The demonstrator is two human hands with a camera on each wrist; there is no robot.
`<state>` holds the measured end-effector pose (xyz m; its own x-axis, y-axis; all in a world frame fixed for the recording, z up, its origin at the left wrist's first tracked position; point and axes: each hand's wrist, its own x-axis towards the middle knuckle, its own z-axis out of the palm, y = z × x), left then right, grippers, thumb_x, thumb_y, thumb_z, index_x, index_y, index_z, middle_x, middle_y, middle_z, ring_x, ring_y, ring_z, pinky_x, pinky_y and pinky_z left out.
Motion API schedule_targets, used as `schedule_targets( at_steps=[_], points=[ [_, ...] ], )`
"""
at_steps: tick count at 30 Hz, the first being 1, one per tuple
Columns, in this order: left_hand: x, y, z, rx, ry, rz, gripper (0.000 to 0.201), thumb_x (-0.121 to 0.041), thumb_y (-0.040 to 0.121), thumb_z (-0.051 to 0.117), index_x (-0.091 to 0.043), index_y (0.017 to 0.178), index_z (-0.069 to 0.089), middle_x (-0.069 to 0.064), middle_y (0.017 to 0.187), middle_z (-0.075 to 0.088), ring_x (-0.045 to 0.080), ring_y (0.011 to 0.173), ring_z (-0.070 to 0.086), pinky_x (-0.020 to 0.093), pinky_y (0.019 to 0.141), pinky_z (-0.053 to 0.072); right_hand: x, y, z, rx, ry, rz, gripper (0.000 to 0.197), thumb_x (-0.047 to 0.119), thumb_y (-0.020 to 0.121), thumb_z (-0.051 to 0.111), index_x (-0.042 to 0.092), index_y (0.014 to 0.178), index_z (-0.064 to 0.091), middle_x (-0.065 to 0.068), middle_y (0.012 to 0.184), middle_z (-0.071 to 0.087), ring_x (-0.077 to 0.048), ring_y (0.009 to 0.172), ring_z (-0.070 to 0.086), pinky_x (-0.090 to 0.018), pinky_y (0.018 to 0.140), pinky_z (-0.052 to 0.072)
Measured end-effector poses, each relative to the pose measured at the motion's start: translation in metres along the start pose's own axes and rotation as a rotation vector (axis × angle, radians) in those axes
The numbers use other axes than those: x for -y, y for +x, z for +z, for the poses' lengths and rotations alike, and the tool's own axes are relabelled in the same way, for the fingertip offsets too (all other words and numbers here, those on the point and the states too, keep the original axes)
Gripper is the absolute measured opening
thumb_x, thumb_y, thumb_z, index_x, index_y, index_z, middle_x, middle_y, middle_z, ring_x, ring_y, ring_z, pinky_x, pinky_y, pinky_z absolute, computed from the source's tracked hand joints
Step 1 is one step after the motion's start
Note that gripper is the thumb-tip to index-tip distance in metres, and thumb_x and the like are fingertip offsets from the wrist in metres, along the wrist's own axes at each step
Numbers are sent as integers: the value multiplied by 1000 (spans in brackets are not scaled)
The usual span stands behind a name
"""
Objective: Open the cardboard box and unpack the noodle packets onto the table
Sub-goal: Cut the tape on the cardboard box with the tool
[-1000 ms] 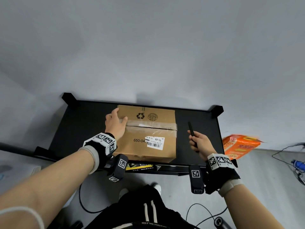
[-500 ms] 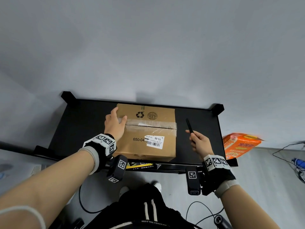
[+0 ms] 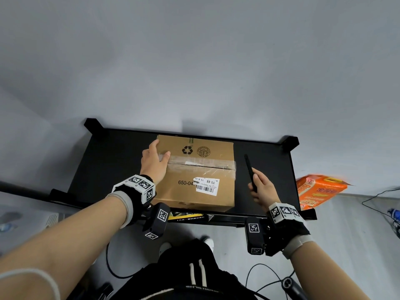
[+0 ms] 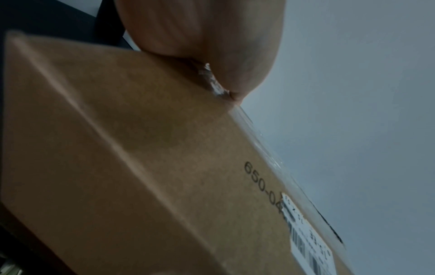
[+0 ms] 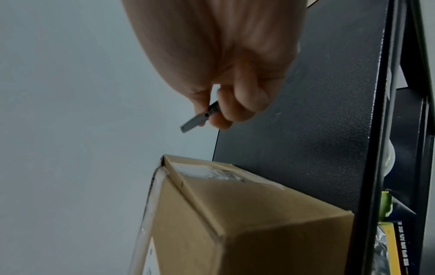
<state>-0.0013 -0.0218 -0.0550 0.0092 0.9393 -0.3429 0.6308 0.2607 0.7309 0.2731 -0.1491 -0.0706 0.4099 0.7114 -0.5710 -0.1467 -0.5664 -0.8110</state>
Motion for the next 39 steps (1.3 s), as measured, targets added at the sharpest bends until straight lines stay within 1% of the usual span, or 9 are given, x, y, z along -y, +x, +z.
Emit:
schedule_targets(
  at_steps=[6,11,14,18,22,25,31,34,39],
  points=[
    [1,0,0,6,-11,3,58,-34,95,46,-25,146,20,14,146,28,28,134,35,45,112,32,-6,13,4,-35,12,78,32,9,101,30,1,121,53,0,63,37,0,27,31,-12,29,23],
    [1,1,0,10,-24,8,58,-33,95,46,-25,146,20,14,145,28,28,134,35,47,112,32,-11,20,5,-48,68,134,27,6,100,27,3,117,49,-1,68,45,-5,38,39,-13,29,28],
    [1,1,0,12,-24,6,58,-34,95,46,-25,146,20,14,144,29,28,132,36,46,112,32,-19,27,9,-70,58,253,21,11,102,29,8,90,47,-6,74,58,-14,54,56,-14,33,42],
    [1,2,-1,26,-42,6,58,-34,94,46,-26,146,20,14,144,29,28,132,37,48,112,33,-39,43,11,-114,-121,352,18,14,96,47,10,83,58,-6,72,65,-18,62,53,-25,51,41],
    [0,1,-2,38,-50,0,58,-33,95,46,-25,146,20,13,144,28,27,132,37,45,113,32,-43,45,9,-154,-388,291,23,23,87,63,8,101,73,-7,91,63,-23,83,59,-18,62,49],
    [0,1,-3,38,-56,1,59,-32,94,47,-25,146,20,13,143,29,26,131,38,42,112,33,-46,48,8,-197,-447,257,25,27,83,68,10,100,74,-9,92,70,-25,92,66,-32,86,53],
    [-1,1,-3,41,-75,-6,59,-30,94,48,-25,146,20,13,143,29,26,131,37,43,112,32,-45,45,8,-241,-565,232,20,27,82,69,11,92,75,-7,84,67,-22,78,60,-26,71,46],
    [-1,1,-5,35,-96,-13,60,-31,94,50,-24,145,21,12,141,31,26,127,41,41,110,35,-43,42,7,-271,-643,229,21,30,82,67,13,95,71,-7,90,68,-27,89,64,-30,78,49],
    [1,1,-17,-70,-101,-49,43,-34,96,44,-13,133,40,11,131,47,25,117,51,31,94,40,-15,33,12,-185,-376,-65,26,24,93,53,5,89,70,-2,76,63,-17,75,63,-19,66,48]
  ],
)
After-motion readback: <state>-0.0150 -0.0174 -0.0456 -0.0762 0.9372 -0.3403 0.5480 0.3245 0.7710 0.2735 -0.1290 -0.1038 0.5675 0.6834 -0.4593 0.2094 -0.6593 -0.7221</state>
